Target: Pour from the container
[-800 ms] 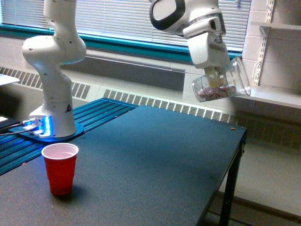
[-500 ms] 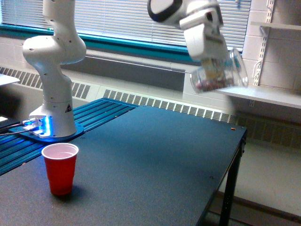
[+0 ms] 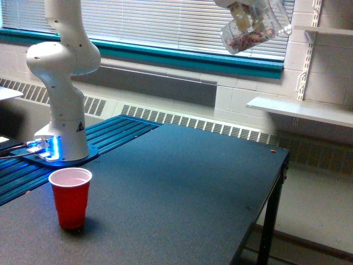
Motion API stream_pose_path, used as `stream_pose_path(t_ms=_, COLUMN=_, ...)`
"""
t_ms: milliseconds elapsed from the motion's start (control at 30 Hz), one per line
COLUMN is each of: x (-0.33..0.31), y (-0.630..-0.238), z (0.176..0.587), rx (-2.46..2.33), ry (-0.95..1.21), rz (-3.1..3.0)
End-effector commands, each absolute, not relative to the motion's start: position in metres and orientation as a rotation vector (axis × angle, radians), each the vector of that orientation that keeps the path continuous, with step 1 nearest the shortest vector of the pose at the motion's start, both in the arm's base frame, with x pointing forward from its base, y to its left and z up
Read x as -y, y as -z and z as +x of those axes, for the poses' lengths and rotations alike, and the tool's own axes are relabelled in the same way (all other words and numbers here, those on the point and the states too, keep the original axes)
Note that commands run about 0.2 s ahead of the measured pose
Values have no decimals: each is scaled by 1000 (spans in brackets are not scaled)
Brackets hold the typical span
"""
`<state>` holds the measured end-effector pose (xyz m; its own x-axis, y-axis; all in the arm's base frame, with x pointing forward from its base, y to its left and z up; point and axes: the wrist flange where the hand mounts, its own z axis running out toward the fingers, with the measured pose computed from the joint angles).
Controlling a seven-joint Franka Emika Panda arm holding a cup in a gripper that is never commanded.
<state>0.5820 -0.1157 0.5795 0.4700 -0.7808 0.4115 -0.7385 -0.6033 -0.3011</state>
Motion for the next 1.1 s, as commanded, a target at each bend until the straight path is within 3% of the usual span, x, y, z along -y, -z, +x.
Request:
stream_pose_path(t_ms=33, x=97, y=-558, z=579, rx=-1462, ry=685, rz=-2641)
stream_pose_path(t_ms=633, x=62, y=-598, z=503, rx=-1555, ry=772, rz=-2614)
stream_pose_path(t_ms=1100, x=96, y=-584, z=438, rx=-1849, ry=624, rz=-2432)
